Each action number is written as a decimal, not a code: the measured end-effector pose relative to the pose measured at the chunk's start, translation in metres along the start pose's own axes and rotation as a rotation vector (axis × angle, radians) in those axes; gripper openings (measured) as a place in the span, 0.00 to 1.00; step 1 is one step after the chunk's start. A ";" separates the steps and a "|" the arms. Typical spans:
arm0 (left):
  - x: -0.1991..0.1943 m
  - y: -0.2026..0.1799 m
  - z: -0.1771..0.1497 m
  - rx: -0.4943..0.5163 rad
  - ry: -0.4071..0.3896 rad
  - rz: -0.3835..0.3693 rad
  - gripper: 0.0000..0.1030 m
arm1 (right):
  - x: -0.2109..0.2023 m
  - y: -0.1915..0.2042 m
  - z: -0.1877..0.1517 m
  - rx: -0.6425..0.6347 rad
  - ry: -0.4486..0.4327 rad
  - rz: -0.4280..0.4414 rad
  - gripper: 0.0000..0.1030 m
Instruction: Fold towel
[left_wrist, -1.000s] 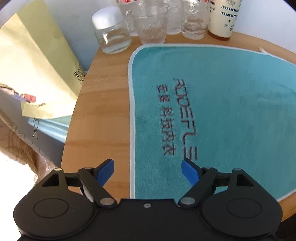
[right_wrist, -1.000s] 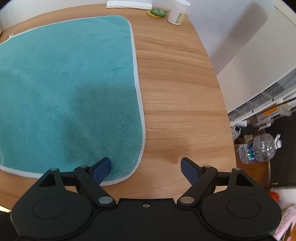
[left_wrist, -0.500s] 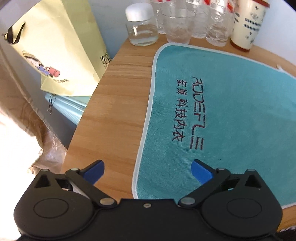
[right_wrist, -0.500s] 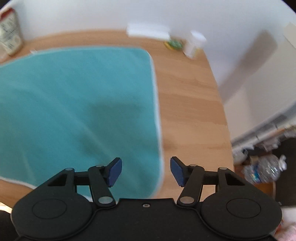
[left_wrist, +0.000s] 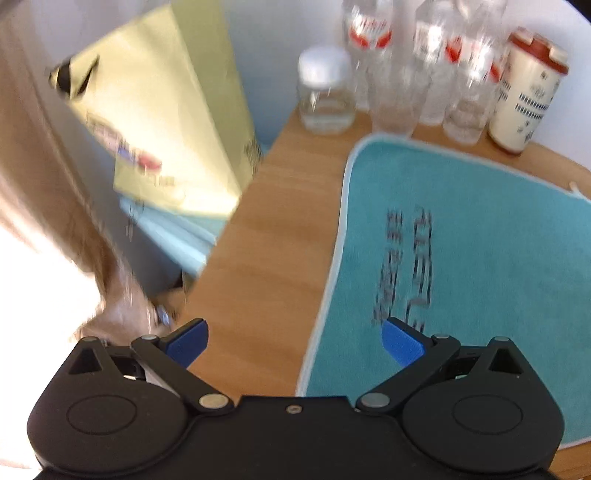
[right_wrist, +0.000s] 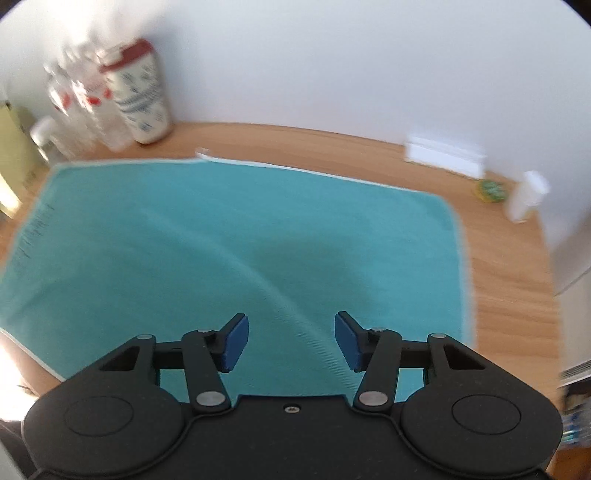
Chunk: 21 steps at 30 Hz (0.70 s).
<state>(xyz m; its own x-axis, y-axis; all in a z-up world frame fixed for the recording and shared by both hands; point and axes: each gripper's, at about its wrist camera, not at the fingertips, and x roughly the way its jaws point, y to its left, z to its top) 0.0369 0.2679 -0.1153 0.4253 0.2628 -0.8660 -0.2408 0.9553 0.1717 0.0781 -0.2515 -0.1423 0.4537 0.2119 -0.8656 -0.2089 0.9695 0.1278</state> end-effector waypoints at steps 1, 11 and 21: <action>-0.001 0.000 0.011 0.040 -0.019 -0.014 0.99 | 0.003 0.022 -0.001 0.053 -0.030 0.015 0.51; 0.043 -0.011 0.083 0.470 -0.092 -0.286 0.99 | 0.013 0.186 -0.044 0.318 -0.098 -0.015 0.51; 0.099 -0.017 0.115 0.629 -0.091 -0.290 0.99 | 0.041 0.282 -0.052 0.335 -0.087 -0.025 0.51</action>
<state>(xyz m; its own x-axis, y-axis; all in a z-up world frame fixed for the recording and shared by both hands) 0.1831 0.2929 -0.1498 0.4739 -0.0309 -0.8800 0.4330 0.8784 0.2024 -0.0070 0.0239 -0.1667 0.5304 0.1837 -0.8276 0.0923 0.9579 0.2717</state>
